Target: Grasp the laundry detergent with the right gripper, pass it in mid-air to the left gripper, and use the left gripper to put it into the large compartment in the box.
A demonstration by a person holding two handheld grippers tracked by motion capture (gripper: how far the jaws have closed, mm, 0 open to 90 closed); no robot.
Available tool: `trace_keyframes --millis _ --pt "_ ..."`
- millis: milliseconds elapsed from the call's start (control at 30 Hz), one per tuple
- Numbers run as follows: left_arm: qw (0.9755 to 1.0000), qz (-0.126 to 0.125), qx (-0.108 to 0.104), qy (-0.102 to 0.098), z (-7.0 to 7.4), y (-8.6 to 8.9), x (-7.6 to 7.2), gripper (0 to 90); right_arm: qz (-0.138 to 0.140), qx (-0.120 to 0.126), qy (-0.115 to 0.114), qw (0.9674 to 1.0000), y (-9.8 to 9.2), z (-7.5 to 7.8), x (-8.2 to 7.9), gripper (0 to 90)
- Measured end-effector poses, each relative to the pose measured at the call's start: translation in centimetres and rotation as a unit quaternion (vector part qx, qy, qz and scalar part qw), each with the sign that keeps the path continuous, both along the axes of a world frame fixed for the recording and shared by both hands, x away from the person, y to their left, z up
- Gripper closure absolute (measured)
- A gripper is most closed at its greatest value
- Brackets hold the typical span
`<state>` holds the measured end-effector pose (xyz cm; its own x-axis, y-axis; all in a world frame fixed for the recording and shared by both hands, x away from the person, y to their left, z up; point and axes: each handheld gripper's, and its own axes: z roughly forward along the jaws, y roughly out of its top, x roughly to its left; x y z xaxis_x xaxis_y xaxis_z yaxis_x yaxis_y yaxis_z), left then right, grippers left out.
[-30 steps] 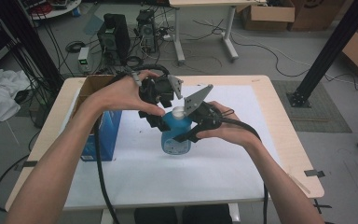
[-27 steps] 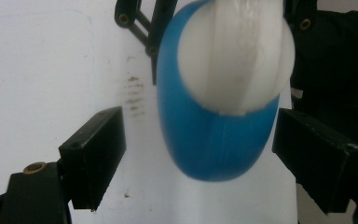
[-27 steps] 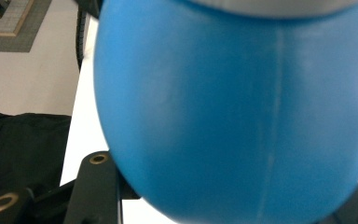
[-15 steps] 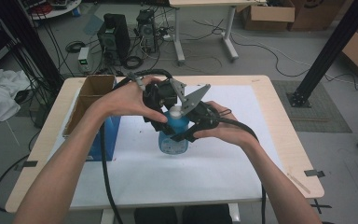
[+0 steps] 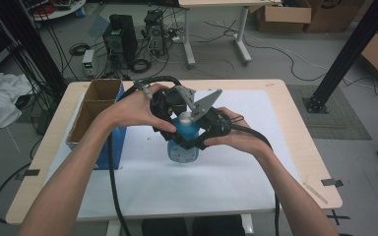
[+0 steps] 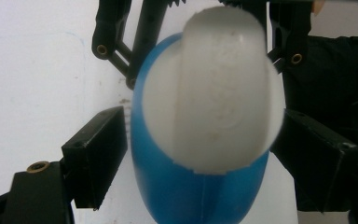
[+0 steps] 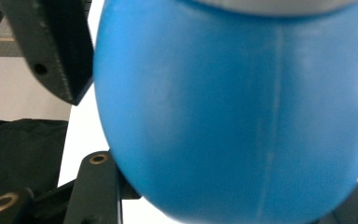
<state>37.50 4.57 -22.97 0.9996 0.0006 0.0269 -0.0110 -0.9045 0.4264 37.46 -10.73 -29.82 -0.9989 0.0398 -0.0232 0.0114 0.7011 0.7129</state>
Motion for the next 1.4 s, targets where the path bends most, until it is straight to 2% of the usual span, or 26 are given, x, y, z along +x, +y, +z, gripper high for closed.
trace_keyframes --millis 400,833,1400 --pt "0.9999 0.014 -0.007 0.001 -0.15 -0.33 0.09 24.5 -0.002 0.0 -0.002 1.0 -0.05 -0.05 0.01 45.7" --pt "0.9999 0.009 -0.009 -0.001 -0.3 -0.44 -0.02 29.4 -0.003 0.001 -0.004 1.0 -0.04 -0.14 -0.06 45.7" --pt "0.9999 0.014 -0.001 0.003 -0.42 -0.43 -0.1 37.3 -0.003 0.0 -0.005 1.0 0.05 -0.39 -0.2 45.6"
